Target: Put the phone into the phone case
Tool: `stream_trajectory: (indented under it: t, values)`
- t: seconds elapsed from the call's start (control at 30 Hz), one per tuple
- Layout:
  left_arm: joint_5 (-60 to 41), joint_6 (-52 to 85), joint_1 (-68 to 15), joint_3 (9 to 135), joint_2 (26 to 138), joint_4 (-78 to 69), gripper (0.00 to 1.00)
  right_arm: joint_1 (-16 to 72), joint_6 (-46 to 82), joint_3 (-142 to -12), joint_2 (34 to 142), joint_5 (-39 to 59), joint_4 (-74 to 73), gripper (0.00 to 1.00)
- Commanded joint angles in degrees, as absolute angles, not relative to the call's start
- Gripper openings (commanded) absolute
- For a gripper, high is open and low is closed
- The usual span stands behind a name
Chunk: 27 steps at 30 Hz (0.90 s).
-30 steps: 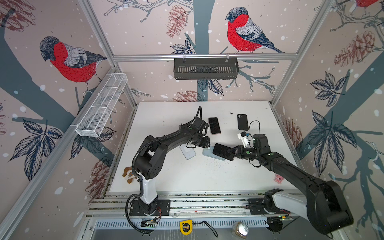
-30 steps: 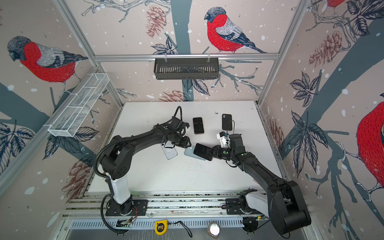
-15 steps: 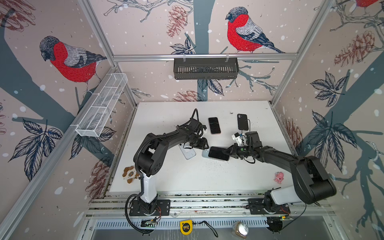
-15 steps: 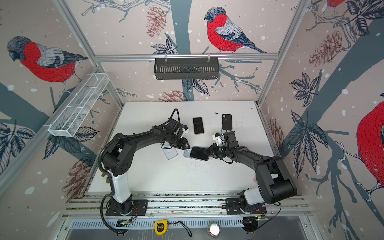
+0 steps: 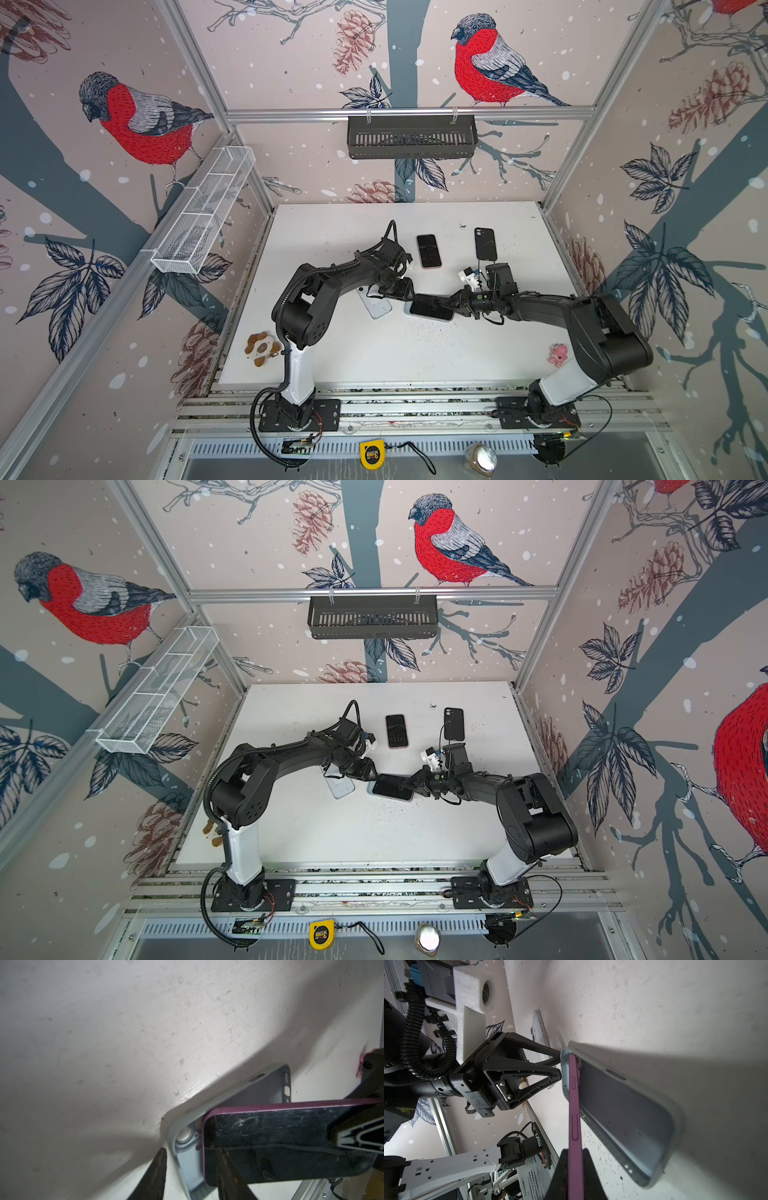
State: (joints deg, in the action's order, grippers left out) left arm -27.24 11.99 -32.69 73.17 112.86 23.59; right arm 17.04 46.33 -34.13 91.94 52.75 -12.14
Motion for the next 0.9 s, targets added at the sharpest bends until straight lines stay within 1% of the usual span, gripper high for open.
stream_trajectory:
  t: [0.0, 0.37, 0.5, 0.7, 0.87]
  values:
    - [-29.16, 11.45, -32.77, 73.83, 113.20, 24.38, 0.41, 17.00, 46.88, -34.13, 93.30, 51.15, -11.81, 0.08]
    - [-30.31, 10.92, -32.84, 75.17, 114.92, 25.06, 0.40, 16.69, 49.48, -34.54, 98.04, 51.81, -16.78, 0.11]
    - [-31.93, 11.16, -32.87, 75.10, 115.22, 24.55, 0.40, 16.74, 49.92, -34.52, 98.94, 51.77, -17.53, 0.12]
    - [-36.93, 11.58, -32.87, 74.71, 115.29, 22.99, 0.40, 16.73, 50.54, -34.10, 99.58, 51.51, -18.70, 0.13]
    - [-37.94, 12.13, -32.80, 74.47, 115.40, 22.61, 0.40, 16.61, 50.95, -34.00, 99.26, 51.15, -18.80, 0.13]
